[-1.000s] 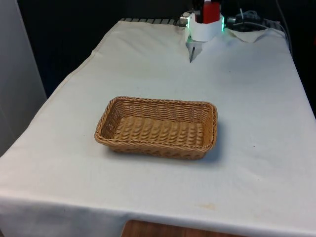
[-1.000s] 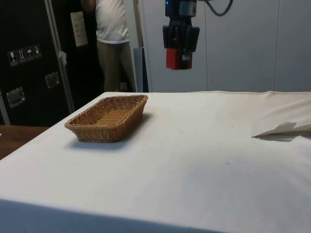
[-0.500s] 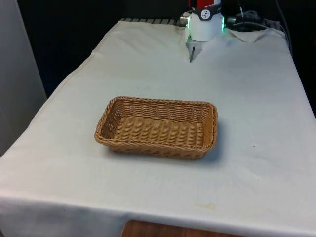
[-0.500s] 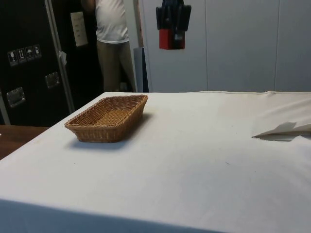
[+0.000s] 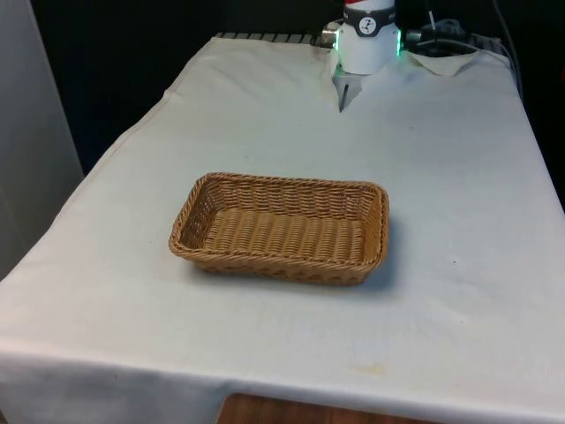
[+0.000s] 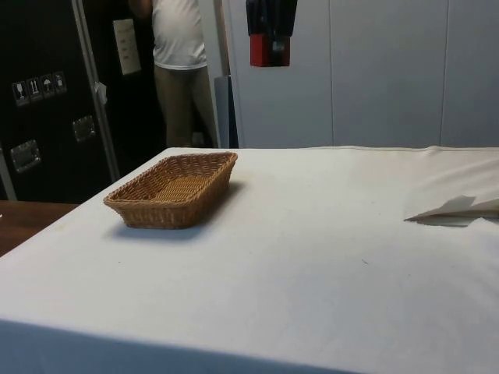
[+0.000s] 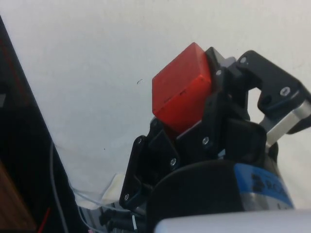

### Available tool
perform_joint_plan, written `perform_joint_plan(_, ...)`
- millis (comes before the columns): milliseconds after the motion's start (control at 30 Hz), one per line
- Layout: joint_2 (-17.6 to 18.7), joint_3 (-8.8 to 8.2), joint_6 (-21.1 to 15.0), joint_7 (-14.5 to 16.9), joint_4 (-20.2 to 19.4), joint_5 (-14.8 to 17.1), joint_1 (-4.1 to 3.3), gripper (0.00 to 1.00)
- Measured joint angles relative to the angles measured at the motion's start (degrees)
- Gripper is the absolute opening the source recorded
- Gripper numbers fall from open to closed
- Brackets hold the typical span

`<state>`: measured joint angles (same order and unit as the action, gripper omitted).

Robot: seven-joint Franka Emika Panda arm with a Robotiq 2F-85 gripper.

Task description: Pick up the cube and place it into the basket.

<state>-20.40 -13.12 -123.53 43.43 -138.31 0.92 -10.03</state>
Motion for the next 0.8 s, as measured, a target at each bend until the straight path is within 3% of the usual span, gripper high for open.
perform_joint_plan(533,0.0,-0.06,-0.1,-6.3,0.2,0.0,0.00,0.00)
perform_joint_plan(800,0.1,0.00,-0.1,-6.5,0.2,0.0,-0.06,0.00)
